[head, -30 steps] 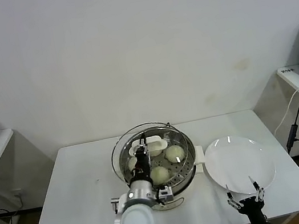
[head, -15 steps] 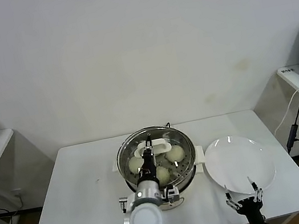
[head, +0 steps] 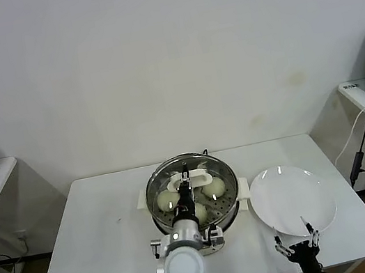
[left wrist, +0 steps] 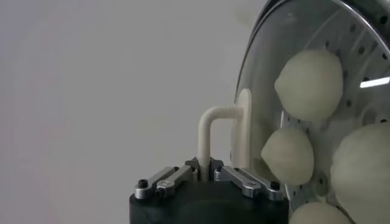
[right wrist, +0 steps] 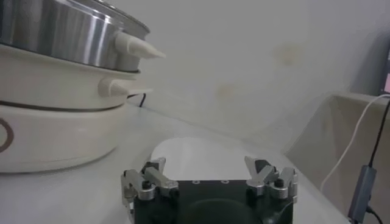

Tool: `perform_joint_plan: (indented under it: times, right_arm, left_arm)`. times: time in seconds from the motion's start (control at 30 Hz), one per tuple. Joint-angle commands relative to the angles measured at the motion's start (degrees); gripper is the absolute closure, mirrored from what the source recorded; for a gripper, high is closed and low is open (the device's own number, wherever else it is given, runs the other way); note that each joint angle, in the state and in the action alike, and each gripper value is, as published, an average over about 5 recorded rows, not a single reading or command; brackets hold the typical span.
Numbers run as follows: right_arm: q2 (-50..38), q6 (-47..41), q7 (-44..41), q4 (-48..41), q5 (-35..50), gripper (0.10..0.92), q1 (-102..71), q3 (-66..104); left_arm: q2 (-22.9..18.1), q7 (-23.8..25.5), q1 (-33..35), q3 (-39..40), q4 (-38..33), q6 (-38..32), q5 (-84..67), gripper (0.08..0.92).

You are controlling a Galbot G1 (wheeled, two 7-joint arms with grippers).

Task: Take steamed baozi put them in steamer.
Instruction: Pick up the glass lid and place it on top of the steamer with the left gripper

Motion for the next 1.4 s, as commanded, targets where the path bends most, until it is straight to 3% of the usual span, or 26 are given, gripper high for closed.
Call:
perform_joint_plan:
  times: [0.03, 1.4]
  right_arm:
    - [0.0, -0.1, 0.0, -0.1, -0.1, 0.203, 0.1, -0.1]
    - [0.1, -0.2, 0.0, -0.4, -1.1, 0.203, -0.3, -1.7]
  left_arm:
    - [0.0, 0.4, 0.4, 0.2, 0.0, 0.0, 0.1, 0.829]
    - [0.6, 0.5, 0.0, 0.0, -1.4, -0.4, -0.6, 0.830]
